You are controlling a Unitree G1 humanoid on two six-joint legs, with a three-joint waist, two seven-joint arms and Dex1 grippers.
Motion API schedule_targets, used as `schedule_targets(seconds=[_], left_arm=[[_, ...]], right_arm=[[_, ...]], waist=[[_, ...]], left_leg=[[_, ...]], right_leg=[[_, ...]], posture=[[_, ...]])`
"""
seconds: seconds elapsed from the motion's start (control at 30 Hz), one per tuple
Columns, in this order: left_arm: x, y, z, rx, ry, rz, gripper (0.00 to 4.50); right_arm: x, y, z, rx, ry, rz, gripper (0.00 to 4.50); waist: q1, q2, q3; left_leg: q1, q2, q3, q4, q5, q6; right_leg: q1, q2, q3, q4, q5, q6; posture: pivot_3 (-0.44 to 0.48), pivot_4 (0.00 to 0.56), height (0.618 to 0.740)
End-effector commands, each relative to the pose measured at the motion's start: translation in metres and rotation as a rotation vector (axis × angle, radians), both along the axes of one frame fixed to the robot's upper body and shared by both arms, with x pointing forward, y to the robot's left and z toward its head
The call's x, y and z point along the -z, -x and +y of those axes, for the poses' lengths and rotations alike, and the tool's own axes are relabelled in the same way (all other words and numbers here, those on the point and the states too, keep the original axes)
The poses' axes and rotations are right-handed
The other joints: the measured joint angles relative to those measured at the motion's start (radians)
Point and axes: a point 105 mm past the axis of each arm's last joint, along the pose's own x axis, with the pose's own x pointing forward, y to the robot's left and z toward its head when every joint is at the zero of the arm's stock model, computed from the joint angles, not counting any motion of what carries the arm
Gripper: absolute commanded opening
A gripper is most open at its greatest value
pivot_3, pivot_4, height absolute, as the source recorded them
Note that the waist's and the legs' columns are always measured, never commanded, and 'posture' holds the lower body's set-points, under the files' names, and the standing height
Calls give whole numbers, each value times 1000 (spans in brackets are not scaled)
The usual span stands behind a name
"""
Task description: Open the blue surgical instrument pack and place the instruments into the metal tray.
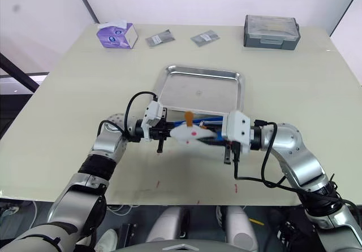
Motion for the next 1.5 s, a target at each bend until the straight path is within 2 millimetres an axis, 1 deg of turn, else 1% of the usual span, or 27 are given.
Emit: schedule_targets(seconds=[0.03,0.07,0.1,0.17,0.3,0.43,0.5,0.6,0.67,0.73,0.83,0.93,1.07,1.2,1.27,1.33,1.37,1.4,1.5], left_arm=[[2,-1,3,6,-34,-7,0],[3,-1,4,6,-35,-6,0],[3,-1,5,5,-35,-4,0],[4,-1,6,7,-38,-2,0],[4,0,6,14,-36,0,0],[4,1,7,27,-27,0,0],[6,3,8,39,-47,-12,0],[11,5,10,61,-85,-30,0],[8,7,8,82,-67,-28,0],[5,9,7,109,-51,-25,0],[3,9,7,117,-43,-26,0],[1,7,8,111,-38,-32,0],[-1,7,7,109,-32,-36,0],[-1,8,8,104,-33,-36,0],[-1,8,8,103,-33,-37,0],[-1,9,8,102,-32,-37,0],[-1,9,8,102,-31,-37,0],[-1,9,8,101,-29,-37,0],[-3,9,7,101,-22,-35,0]], right_arm=[[-16,9,3,-44,-21,-94,3207],[-17,9,2,-45,-22,-105,3327],[-19,10,1,-45,-22,-114,3914],[-21,11,-1,-44,-23,-128,4410],[-29,10,-9,-12,-55,-140,4410],[-31,-8,-34,127,-120,-30,4410],[-26,-16,-49,191,-136,90,4410],[-22,-17,-59,208,-124,184,4410],[-19,-23,-66,217,-119,244,4410],[-8,-33,-74,242,-88,293,4410],[6,-44,-79,266,-60,311,4410],[15,-52,-81,280,-54,344,4410],[32,-53,-79,250,1,388,4410],[39,-55,-72,224,-7,398,4410],[40,-55,-70,216,-11,401,3926],[41,-55,-68,208,-11,403,3296],[42,-54,-67,206,-11,404,2823],[42,-54,-66,202,-26,415,2233],[43,-52,-66,198,-28,417,809]], waist=[[2,0,0],[2,0,0],[2,0,0],[2,0,0],[2,0,0],[3,0,0],[3,0,0],[2,0,0],[1,0,0],[1,0,0],[4,0,0],[4,0,0],[3,0,0],[3,0,0],[3,0,0],[3,0,0],[3,0,0],[3,0,0],[2,0,0]], left_leg=[[0,0,0,0,0,0],[-1,0,0,0,0,0],[-1,0,0,0,0,0],[-1,0,0,0,0,0],[-1,0,0,0,0,0],[-1,0,0,0,0,0],[-1,0,0,0,0,0],[-1,0,0,0,0,0],[0,0,0,0,0,0],[0,0,0,0,0,0],[-1,0,0,0,0,0],[-1,0,0,0,0,0],[-1,0,0,0,0,0],[-1,0,0,0,0,0],[-1,0,0,0,0,0],[-1,0,0,0,0,0],[-1,0,0,0,0,0],[-1,0,0,0,0,0],[-1,0,0,0,0,0]], right_leg=[[0,0,0,0,0,0],[0,0,0,-1,0,0],[0,0,0,-1,0,0],[0,0,0,-1,0,0],[0,0,0,-1,0,0],[0,0,0,0,0,0],[0,0,0,0,0,0],[0,0,0,0,0,0],[0,0,0,0,0,0],[0,0,0,0,0,0],[0,0,0,-1,0,0],[0,0,0,-1,0,0],[0,0,0,-1,0,0],[0,0,0,0,0,0],[0,0,0,0,0,0],[0,0,0,0,0,0],[0,0,0,0,0,0],[0,0,0,0,0,0],[0,0,0,0,0,0]], posture=[[0,150,738],[0,150,738],[0,150,738],[0,150,738],[0,150,738],[0,150,738],[0,150,738],[0,150,738],[0,150,738],[0,150,738],[0,150,738],[0,150,738],[0,150,738],[0,150,738],[0,150,738],[0,150,738],[0,150,738],[0,150,738],[0,150,738]])
